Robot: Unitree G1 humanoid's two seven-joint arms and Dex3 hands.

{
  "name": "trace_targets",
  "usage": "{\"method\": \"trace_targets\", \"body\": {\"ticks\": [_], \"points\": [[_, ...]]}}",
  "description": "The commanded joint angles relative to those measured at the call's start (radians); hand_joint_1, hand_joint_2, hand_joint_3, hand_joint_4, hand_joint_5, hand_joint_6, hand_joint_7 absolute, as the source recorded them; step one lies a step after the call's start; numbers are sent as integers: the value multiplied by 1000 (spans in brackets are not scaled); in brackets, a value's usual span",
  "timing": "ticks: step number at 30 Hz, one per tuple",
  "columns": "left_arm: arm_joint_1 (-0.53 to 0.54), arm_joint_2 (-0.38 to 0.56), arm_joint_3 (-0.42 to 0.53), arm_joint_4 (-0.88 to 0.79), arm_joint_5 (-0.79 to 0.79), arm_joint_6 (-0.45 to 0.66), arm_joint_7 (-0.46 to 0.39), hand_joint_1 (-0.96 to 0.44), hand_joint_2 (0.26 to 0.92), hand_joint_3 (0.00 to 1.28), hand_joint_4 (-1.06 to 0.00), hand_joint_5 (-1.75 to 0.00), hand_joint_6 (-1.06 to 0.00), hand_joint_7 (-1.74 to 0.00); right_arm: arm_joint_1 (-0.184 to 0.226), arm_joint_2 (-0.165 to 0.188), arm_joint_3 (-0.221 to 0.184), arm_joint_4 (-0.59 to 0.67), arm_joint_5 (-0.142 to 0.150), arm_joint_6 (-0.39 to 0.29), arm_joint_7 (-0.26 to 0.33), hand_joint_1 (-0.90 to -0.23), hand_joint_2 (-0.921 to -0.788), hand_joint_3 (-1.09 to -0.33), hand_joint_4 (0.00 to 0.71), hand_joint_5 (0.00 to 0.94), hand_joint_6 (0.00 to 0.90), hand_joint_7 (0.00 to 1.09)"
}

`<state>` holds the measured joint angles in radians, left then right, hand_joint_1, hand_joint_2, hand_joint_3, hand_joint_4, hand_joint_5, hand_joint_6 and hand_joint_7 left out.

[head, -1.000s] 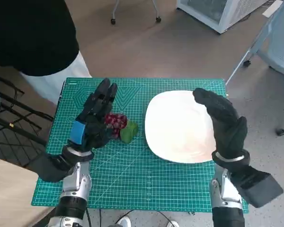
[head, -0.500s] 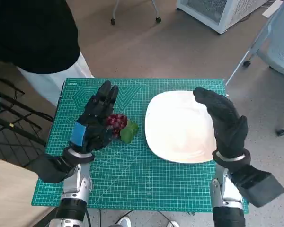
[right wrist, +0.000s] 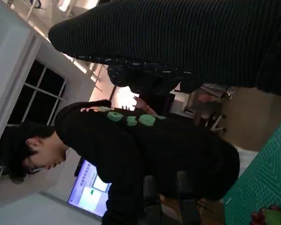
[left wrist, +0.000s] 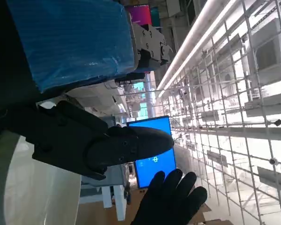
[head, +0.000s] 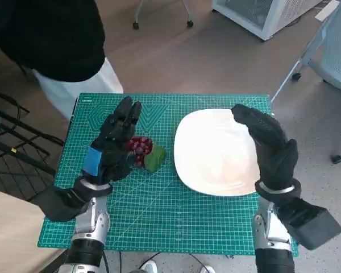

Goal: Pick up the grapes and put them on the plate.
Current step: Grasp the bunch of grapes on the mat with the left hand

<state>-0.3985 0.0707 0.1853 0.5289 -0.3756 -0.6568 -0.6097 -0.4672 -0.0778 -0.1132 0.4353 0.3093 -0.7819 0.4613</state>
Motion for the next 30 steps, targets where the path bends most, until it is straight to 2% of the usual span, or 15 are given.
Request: {"method": "trace_targets", "body": {"ticks": [1,12,17,22,26,30], "points": [[15,-4,3,-16,-11,-4,3,-758,921,491,-132,-3,-240,-1,17,1,0,1,-1,20,-3,-702,-921,-697,334,5,9,563],[15,-1,6,-17,-10,-9,6,-743,921,487,-134,-2,-242,-1,16,-2,-2,7,3,16,4,-702,-921,-697,338,6,7,567],[19,21,3,-38,21,-12,21,-727,921,420,-121,-2,-236,-1,18,-3,-3,8,4,12,6,-704,-921,-696,339,6,7,568],[36,115,-9,-87,216,-17,110,-743,921,300,-56,-1,-157,-1,17,-5,-4,12,5,7,10,-707,-921,-695,340,6,7,568],[76,223,-18,-228,487,64,232,-757,919,142,-13,1,-54,-2,19,-5,-3,14,3,3,11,-708,-921,-693,341,7,9,568],[98,275,-30,-332,642,140,286,-755,895,41,-2,1,-16,-2,21,-4,-2,12,1,2,9,-708,-921,-692,341,6,9,568]]}}
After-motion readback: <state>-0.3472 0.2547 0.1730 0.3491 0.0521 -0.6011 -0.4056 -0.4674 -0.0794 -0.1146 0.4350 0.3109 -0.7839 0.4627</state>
